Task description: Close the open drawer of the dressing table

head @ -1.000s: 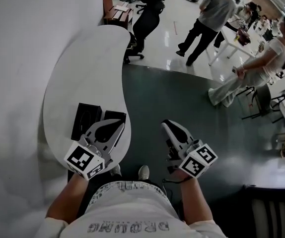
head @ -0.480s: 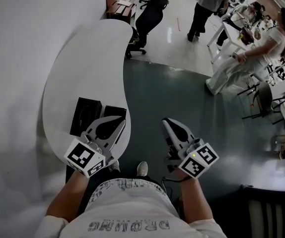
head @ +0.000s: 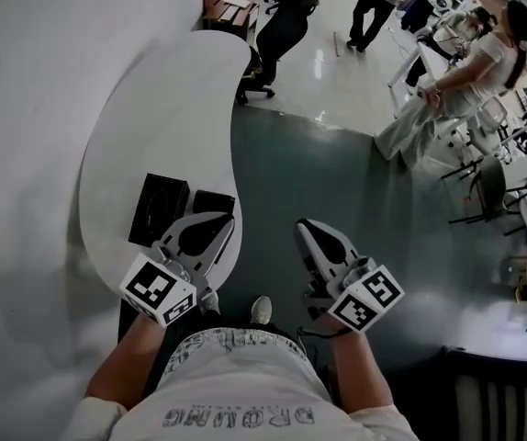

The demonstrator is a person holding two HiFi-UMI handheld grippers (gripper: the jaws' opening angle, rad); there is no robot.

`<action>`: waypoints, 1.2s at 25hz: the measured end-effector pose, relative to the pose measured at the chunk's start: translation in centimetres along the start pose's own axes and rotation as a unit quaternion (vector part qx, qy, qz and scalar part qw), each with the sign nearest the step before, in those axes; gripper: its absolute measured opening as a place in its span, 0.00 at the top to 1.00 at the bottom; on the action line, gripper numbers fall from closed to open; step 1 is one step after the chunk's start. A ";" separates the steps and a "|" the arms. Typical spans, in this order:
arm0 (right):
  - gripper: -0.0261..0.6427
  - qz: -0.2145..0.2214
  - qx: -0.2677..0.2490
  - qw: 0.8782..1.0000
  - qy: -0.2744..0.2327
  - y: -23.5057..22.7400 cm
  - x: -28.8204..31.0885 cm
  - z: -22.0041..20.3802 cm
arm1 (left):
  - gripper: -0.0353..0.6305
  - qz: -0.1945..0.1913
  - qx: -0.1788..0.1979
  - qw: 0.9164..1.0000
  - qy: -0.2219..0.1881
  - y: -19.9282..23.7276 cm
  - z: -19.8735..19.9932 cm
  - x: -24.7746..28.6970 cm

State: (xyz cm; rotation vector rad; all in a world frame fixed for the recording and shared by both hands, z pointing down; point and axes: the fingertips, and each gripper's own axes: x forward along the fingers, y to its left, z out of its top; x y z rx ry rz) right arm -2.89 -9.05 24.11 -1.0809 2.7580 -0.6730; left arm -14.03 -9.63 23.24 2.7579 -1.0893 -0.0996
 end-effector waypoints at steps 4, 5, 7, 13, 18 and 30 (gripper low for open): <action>0.95 -0.007 0.009 1.000 0.003 -0.6 -0.2 -0.5 | 0.92 0.003 -0.001 1.000 -0.001 -0.1 -0.2 0.0; 0.95 -0.009 0.010 1.000 0.005 -0.8 -0.2 -0.7 | 0.92 0.004 -0.001 1.000 -0.001 -0.1 -0.3 0.1; 0.95 -0.012 0.011 1.000 0.009 -1.1 -0.1 -0.9 | 0.92 0.005 -0.001 1.000 0.000 0.1 -0.3 0.2; 0.95 -0.010 0.010 1.000 0.017 -1.8 -0.5 -1.6 | 0.92 0.010 -0.001 1.000 0.004 -0.3 -1.1 0.6; 0.95 -0.008 0.013 1.000 0.019 -2.0 -1.4 -1.8 | 0.92 0.011 -0.003 1.000 0.003 -1.3 -1.7 0.7; 0.95 0.001 0.011 1.000 0.027 -3.3 -0.5 -3.1 | 0.92 0.019 0.002 1.000 0.003 -0.6 -3.2 1.1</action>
